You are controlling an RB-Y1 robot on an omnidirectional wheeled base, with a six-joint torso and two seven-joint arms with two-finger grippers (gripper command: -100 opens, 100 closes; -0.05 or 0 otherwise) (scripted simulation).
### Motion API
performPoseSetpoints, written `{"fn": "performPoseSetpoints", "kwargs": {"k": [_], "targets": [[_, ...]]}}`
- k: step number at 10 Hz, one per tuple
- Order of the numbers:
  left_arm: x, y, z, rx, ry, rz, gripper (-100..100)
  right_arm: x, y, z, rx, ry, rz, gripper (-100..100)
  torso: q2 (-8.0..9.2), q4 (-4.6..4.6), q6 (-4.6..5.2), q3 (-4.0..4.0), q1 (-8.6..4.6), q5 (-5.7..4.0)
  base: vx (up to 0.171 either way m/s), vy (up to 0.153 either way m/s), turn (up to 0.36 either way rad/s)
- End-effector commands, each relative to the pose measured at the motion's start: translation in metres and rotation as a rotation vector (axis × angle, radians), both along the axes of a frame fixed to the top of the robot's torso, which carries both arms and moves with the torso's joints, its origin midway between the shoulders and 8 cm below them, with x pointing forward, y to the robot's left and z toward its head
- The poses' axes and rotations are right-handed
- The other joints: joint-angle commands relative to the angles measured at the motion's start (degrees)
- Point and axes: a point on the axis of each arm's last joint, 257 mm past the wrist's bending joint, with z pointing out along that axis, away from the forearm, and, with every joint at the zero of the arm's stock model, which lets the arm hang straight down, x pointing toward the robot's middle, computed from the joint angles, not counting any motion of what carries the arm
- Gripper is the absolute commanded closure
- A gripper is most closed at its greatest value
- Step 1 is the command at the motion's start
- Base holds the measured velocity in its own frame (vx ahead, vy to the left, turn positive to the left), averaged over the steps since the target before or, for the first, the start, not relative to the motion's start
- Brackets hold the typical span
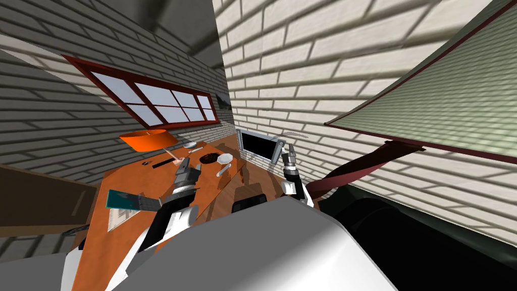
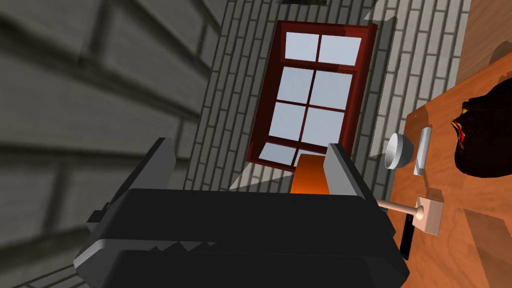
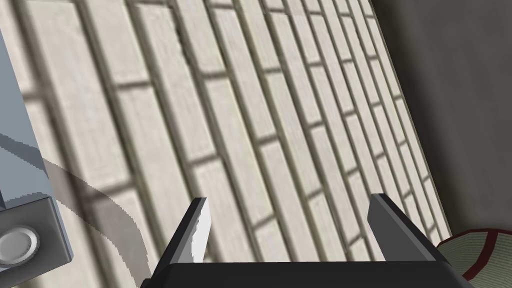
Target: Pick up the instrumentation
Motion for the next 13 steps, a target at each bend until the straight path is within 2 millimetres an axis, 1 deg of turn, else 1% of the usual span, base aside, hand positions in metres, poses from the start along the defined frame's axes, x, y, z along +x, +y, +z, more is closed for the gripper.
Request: {"fn": "performPoseSetpoints", "kwargs": {"k": [1, 2, 3, 4, 6, 7, 8, 9, 10, 11, 12, 13], "targets": [[0.001, 0.02, -0.023, 0.001, 0.071, 0.031, -100, 0.0, 0.0, 0.0, 0.0, 0.0, 0.0, 0, 0.0, 0.0, 0.0, 0.0, 0.0, 0.0, 0.002, 0.001, -0.094], [0.001, 0.02, -0.023, 0.001, 0.071, 0.031, -100, 0.0, 0.0, 0.0, 0.0, 0.0, 0.0, 0, -0.02, 0.0, 0.01, -0.01, -0.01, 0.0, 0.003, 0.003, -0.046], [0.001, 0.039, -0.042, 0.0, 0.136, 0.061, -100, 0.0, 0.0, 0.0, 0.0, 0.0, 0.0, 0, -0.03, -0.01, 0.0, -0.02, 0.0, 0.0, 0.009, -0.001, -0.09], [-0.002, 0.059, -0.056, 0.001, 0.182, 0.093, -100, 0.0, 0.0, 0.0, 0.0, 0.0, 0.0, 0, -0.05, -0.01, 0.01, -0.03, 0.01, 0.0, 0.022, -0.002, -0.166], [-0.002, 0.06, -0.061, -0.004, 0.202, 0.095, -100, 0.0, 0.0, 0.0, 0.0, 0.0, 0.0, 0, -0.09, -0.02, 0.0, -0.05, -0.01, -0.01, 0.014, 0.0, -0.035], [-0.007, 0.082, -0.078, -0.008, 0.258, 0.131, -100, 0.0, 0.0, 0.0, 0.0, 0.0, 0.0, 0, -0.07, -0.01, -0.01, -0.04, -0.02, -0.01, 0.018, -0.012, -0.105], [-0.007, 0.082, -0.081, -0.011, 0.27, 0.132, -100, 0.0, 0.0, 0.0, 0.0, 0.0, 0.0, 0, -0.1, -0.02, 0.02, -0.05, -0.03, -0.01, 0.02, -0.006, -0.068], [-0.013, 0.104, -0.094, -0.016, 0.315, 0.169, -100, 0.0, 0.0, 0.0, 0.0, 0.0, 0.0, 0, -0.1, -0.02, 0.0, -0.06, -0.04, -0.01, 0.029, -0.01, -0.108], [-0.013, 0.105, -0.101, -0.023, 0.339, 0.171, -100, 0.0, 0.0, 0.0, 0.0, 0.0, 0.0, 0, -0.13, -0.02, 0.01, -0.07, -0.05, -0.02, 0.029, -0.006, -0.065], [-0.022, 0.129, -0.117, -0.033, 0.392, 0.212, -100, 0.0, 0.0, 0.0, 0.0, 0.0, 0.0, 0, -0.13, -0.03, 0.0, -0.08, -0.04, -0.02, 0.04, -0.012, -0.128], [-0.023, 0.129, -0.121, -0.038, 0.409, 0.213, -100, 0.0, 0.0, 0.0, 0.0, 0.0, 0.0, 0, -0.17, -0.03, 0.01, -0.1, -0.04, -0.01, 0.037, -0.011, -0.058], [-0.034, 0.153, -0.136, -0.051, 0.458, 0.256, -100, 0.0, 0.0, 0.0, 0.0, 0.0, 0.0, 0, -0.17, -0.04, -0.01, -0.1, -0.06, -0.01, 0.052, -0.02, -0.123]]}}
